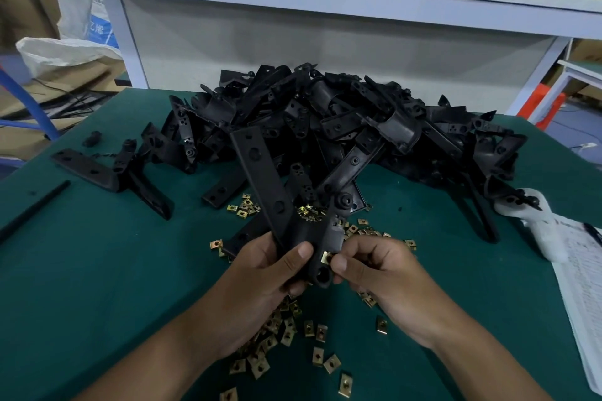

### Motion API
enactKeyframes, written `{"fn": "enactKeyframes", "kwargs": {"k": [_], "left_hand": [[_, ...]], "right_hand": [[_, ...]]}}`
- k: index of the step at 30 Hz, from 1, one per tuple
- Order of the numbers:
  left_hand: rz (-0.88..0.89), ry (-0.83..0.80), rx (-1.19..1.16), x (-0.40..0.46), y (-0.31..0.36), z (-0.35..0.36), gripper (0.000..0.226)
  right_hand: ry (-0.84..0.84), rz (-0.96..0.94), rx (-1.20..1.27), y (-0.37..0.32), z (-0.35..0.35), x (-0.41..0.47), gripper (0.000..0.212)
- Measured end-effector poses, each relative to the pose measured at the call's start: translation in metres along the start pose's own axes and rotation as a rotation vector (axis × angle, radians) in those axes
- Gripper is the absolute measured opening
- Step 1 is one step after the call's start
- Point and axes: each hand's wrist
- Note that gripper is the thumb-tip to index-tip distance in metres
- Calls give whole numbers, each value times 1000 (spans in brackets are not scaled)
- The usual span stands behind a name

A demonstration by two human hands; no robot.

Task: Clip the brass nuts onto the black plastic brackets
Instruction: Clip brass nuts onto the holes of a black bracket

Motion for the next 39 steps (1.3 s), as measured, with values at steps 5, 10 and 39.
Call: {"fn": "enactKeyframes", "kwargs": {"k": [5, 10, 39], "left_hand": [[-16, -2, -4, 0, -4, 2, 35], [-16, -33, -182, 3, -7, 6, 38], [-17, -16, -284, 4, 2, 1, 41]], "right_hand": [[1, 32, 51, 8, -4, -2, 35], [57, 81, 314, 8, -2, 3, 48], [203, 187, 753, 14, -18, 10, 60]]}}
Point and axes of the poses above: each hand's wrist, its own x-axis towards the middle knuckle, its own z-axis out of the palm, y = z × x, and after that the axes turned 14 degrees about -z, right-handed
